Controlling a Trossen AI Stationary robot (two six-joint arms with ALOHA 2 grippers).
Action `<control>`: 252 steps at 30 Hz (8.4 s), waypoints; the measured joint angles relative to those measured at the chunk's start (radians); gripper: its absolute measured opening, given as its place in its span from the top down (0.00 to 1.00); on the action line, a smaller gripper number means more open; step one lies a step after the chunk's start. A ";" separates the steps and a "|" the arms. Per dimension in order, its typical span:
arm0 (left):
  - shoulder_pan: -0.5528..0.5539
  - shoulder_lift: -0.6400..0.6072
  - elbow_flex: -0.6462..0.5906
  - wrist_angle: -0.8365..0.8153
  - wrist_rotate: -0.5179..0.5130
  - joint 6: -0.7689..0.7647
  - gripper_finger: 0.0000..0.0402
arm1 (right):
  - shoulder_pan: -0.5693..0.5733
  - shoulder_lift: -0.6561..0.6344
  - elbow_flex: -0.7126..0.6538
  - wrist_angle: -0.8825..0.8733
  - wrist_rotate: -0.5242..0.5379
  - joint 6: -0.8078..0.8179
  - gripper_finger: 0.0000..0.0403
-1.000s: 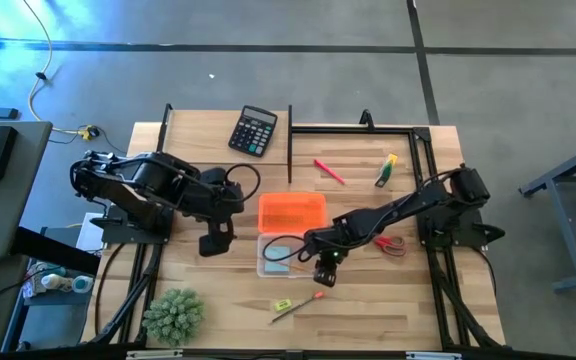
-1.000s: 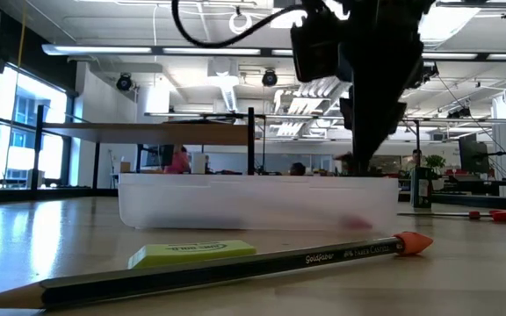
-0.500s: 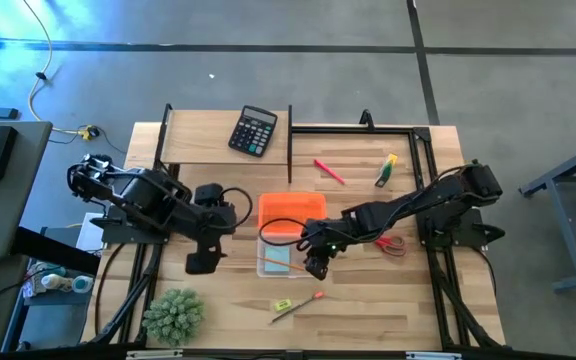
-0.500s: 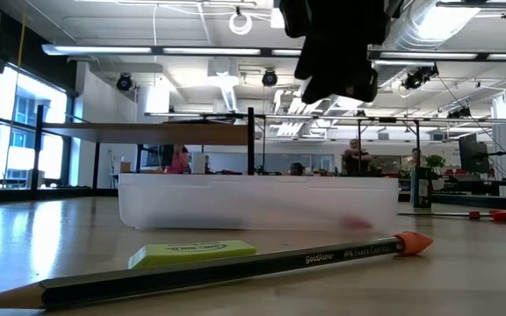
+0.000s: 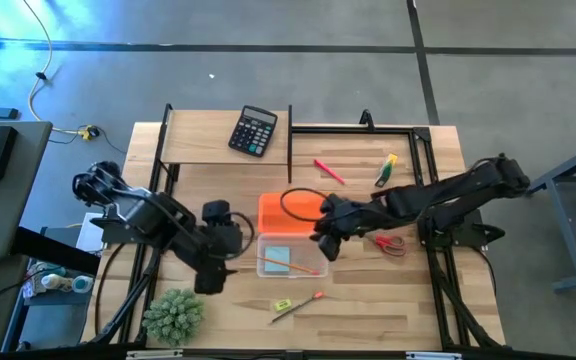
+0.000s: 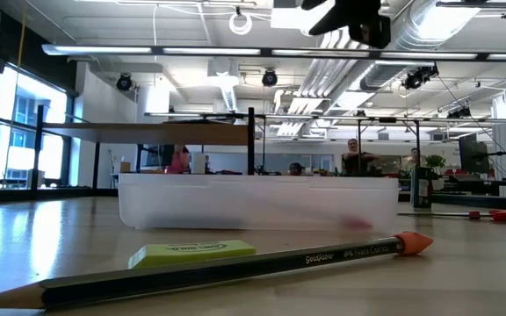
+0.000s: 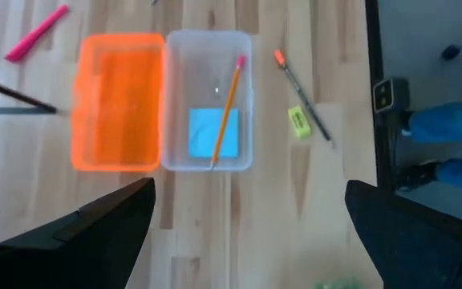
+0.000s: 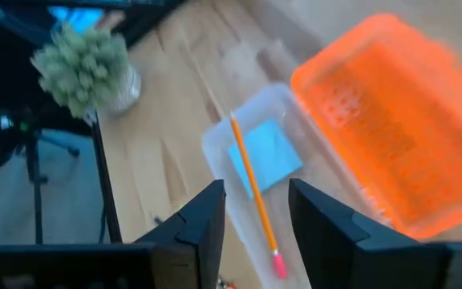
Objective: Pack school essentials
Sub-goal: Put the green eraser into the school supply box, then adjust the pencil into the school supply box
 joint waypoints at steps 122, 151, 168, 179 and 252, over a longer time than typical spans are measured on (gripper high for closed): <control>-0.011 0.707 0.001 0.385 0.142 -0.426 0.51 | 0.070 -0.289 0.001 -0.496 -0.008 0.107 0.68; -0.009 0.768 0.005 0.412 0.152 -0.398 0.61 | 0.070 -0.289 0.001 -0.495 -0.010 0.126 0.68; -0.009 0.806 0.010 0.417 0.189 -0.339 0.87 | 0.069 -0.289 0.001 -0.495 -0.007 0.126 0.68; -0.011 0.805 0.013 0.412 0.188 -0.329 0.89 | 0.070 -0.289 0.001 -0.495 -0.008 0.126 0.68; 0.407 0.821 0.394 -0.109 0.234 0.498 0.77 | 0.069 -0.290 0.000 -0.492 0.063 0.249 0.68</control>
